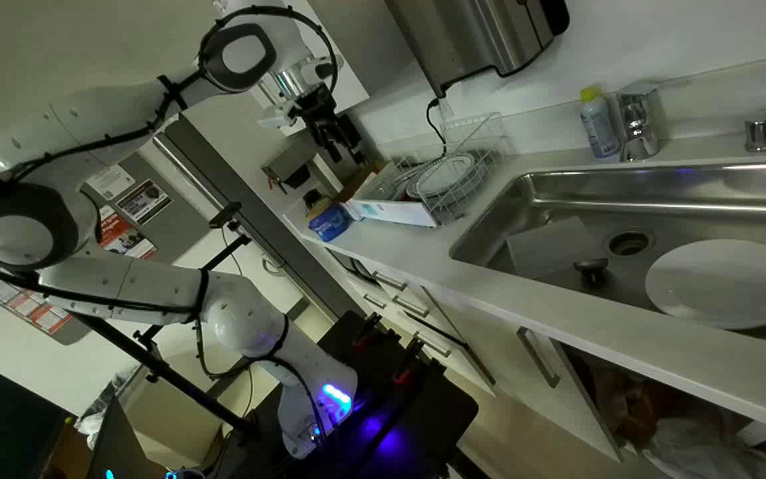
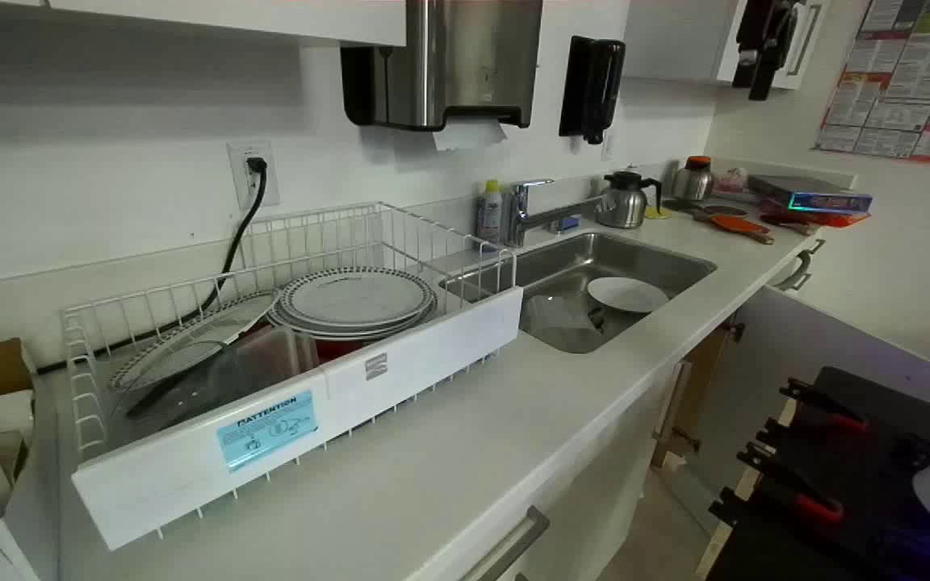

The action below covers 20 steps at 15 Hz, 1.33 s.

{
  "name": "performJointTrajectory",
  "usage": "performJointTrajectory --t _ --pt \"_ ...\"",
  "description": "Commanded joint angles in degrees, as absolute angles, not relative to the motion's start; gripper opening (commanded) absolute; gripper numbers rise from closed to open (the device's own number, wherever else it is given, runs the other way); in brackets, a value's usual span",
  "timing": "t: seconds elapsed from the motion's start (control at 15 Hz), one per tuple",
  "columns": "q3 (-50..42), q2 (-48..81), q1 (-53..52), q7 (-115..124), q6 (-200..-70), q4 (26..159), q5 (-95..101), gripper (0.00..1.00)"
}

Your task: Put the stopper on the drain in the sink

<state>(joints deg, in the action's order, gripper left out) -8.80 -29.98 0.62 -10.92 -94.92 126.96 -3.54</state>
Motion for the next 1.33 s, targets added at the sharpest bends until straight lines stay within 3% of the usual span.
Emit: performJointTrajectory --t 0.0,0.8,1.27 --pt "-8.2 -29.87 1.43 -11.23 -94.8 126.84 -3.84 1.0" --pt "-7.62 -29.38 1.65 -10.44 -95.93 127.03 -2.87 1.0" --pt "-7.71 -17.5 5.02 -5.17 -104.24 124.77 4.66 1.0"
